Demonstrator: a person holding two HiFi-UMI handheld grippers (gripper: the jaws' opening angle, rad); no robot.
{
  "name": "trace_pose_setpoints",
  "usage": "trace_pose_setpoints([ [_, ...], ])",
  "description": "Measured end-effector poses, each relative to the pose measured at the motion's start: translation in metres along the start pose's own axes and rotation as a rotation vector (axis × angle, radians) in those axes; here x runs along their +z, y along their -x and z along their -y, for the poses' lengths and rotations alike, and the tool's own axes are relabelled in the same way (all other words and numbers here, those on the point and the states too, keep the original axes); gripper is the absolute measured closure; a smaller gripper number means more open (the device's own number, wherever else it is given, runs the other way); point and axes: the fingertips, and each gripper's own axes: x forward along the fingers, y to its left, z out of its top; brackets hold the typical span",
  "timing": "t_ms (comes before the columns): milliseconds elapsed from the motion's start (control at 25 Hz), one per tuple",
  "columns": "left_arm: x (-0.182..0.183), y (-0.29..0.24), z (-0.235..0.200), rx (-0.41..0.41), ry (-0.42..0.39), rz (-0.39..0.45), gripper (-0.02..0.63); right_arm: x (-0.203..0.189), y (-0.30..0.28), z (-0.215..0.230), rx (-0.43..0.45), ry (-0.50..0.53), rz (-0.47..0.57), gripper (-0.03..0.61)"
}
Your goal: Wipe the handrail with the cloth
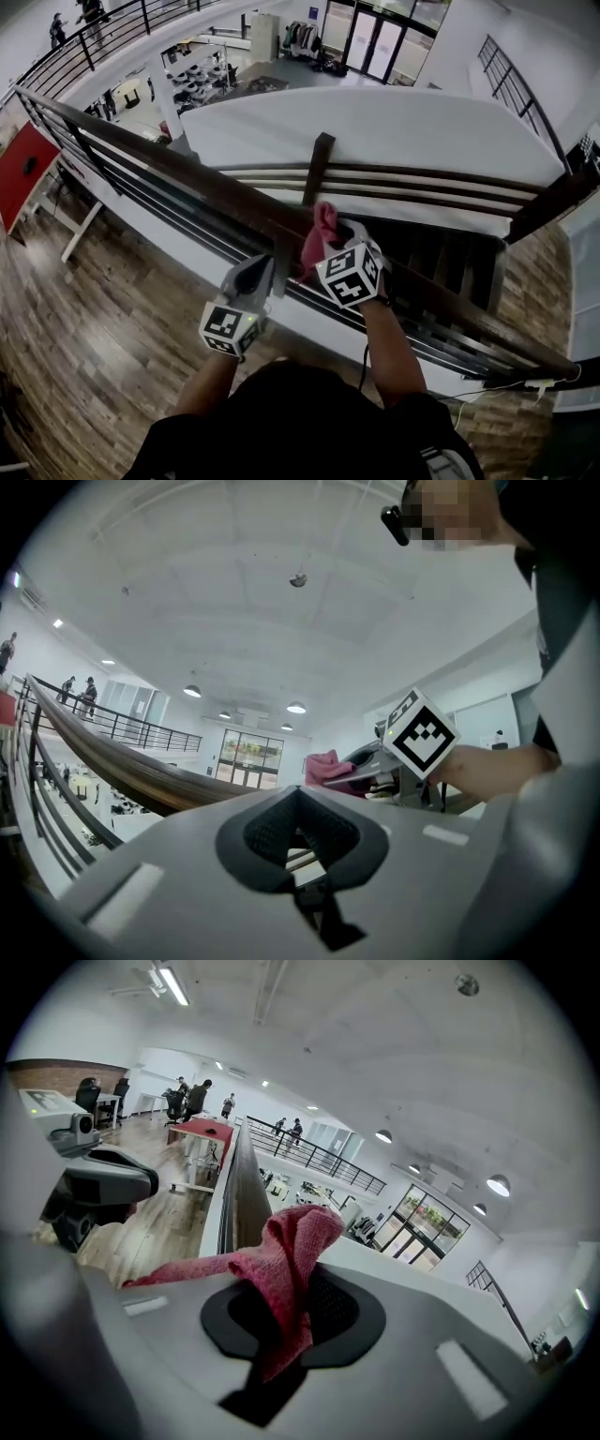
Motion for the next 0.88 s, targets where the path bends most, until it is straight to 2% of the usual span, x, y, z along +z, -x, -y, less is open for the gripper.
trace_pose_setpoints([
  [360,-0.007,-0.016,0.039,-0.082,0.0,-0.021,0.615,-0.04,0.027,0.023,-0.054,-0.049,-0.039,0.53],
  [880,-0.008,-0.044,0.114,-0.145,-0.019,-0.018,0.615,-0.096,0.072,0.049,-0.055,-0.065,-0.077,0.529],
])
